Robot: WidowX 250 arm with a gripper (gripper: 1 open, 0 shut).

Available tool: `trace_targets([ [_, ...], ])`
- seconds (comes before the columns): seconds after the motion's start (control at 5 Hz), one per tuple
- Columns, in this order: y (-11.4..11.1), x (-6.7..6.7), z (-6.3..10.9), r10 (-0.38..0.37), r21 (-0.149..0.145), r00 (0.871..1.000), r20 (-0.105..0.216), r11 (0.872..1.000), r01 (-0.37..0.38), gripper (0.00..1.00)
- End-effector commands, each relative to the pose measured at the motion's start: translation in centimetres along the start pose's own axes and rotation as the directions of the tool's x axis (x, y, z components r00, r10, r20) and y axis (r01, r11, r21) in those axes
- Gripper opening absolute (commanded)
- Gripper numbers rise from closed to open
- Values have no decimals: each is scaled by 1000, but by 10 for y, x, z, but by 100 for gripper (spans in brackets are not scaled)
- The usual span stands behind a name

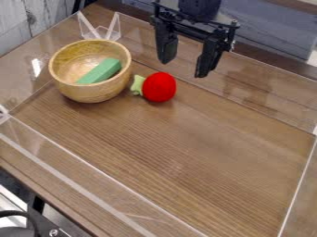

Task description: Remove the green block from the brown bowl and put it on the table

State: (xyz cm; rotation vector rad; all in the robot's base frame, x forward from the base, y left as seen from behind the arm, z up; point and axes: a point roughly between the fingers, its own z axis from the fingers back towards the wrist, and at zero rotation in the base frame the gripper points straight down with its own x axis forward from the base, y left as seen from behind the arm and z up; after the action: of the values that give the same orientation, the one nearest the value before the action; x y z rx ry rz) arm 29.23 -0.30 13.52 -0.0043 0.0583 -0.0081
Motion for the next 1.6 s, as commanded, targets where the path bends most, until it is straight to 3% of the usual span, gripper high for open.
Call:
trace_targets([
  [0.0, 13, 4, -10, 28, -5, 999, -21, 1000, -29, 100],
  [0.2, 45, 5, -8, -53, -1, 998, -23, 999, 53, 100],
  [0.4, 73, -4, -3, -124, 6, 992, -18, 992, 125, 100],
  [0.8, 95, -15, 10, -170, 23, 985, 10, 985, 170, 100],
  [1.0, 116, -18, 1, -240, 35, 971, 7, 970, 240, 100],
  [1.2, 137, -18, -11, -325, 48, 946, -3, 945, 325, 100],
  [1.4, 147, -22, -22, -300, 48, 954, -10, 953, 300, 100],
])
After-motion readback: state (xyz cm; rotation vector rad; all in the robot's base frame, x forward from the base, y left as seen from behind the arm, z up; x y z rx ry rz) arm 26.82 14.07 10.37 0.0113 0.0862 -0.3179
